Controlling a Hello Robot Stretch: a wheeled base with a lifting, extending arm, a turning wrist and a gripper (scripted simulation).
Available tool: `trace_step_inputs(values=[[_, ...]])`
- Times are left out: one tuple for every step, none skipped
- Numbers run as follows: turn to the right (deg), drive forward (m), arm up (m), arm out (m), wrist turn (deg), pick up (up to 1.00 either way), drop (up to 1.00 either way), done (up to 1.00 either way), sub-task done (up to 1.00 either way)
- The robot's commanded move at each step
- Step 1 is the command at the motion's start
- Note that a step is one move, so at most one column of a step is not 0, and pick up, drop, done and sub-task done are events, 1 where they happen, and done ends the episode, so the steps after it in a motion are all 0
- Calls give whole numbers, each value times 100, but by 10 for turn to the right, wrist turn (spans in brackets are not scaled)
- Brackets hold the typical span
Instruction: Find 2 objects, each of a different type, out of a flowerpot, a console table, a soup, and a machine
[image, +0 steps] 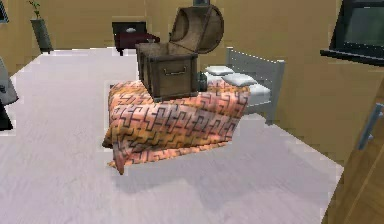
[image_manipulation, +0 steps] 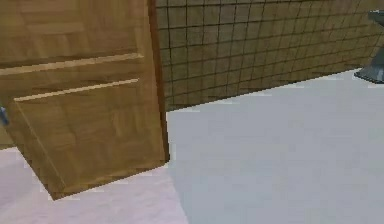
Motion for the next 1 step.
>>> trace_step_inputs(values=[[-90, 0, 0, 0, 0, 0, 0, 0, 0]])
